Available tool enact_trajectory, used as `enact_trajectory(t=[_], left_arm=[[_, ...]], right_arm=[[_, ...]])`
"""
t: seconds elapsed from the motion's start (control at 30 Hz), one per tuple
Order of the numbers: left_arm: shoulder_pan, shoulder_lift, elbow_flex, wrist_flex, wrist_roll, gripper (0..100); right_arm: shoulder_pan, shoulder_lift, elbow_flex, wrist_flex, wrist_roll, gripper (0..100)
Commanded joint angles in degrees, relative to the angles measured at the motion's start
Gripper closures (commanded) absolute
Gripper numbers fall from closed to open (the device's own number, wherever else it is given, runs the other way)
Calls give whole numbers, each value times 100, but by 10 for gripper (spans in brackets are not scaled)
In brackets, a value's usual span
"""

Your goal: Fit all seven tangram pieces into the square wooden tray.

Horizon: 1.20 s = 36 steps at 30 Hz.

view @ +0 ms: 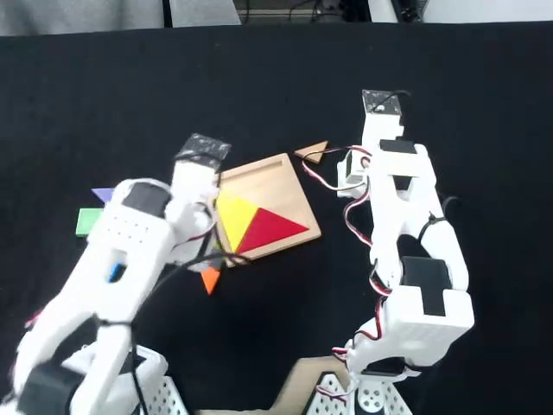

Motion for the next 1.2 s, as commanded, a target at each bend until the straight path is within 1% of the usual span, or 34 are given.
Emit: enact_trajectory(t=[0.0,0.07,0.2,0.3,0.53,0.63,0.77,0.87,0.93,1.1,1.17], left_arm=[[-303,-712,479,-79,-185,752],[-391,-791,840,-431,18,750],[-338,-598,1297,-1354,862,742],[-295,-237,1376,-1582,1275,698],[-312,703,1288,-2198,1451,737],[-321,985,1323,-2418,1705,771],[-321,1125,1270,-2418,1530,835],[-374,1178,1174,-2400,1459,859],[-549,1187,1103,-2400,1336,856],[-1288,1196,1033,-2374,703,823],[-1402,1125,998,-2092,677,805]], right_arm=[[-79,-356,-4,-35,53,832],[-79,-356,-4,-35,53,832],[-132,-347,-4,-35,53,832],[-141,-347,92,-79,53,832],[-141,-347,101,-88,53,832],[-141,-347,101,-88,53,832],[-149,-347,101,-88,53,832],[-149,-347,101,-88,53,832],[-149,-347,101,-88,53,832],[-149,-347,101,-88,53,832],[-149,-347,101,-88,53,832]])
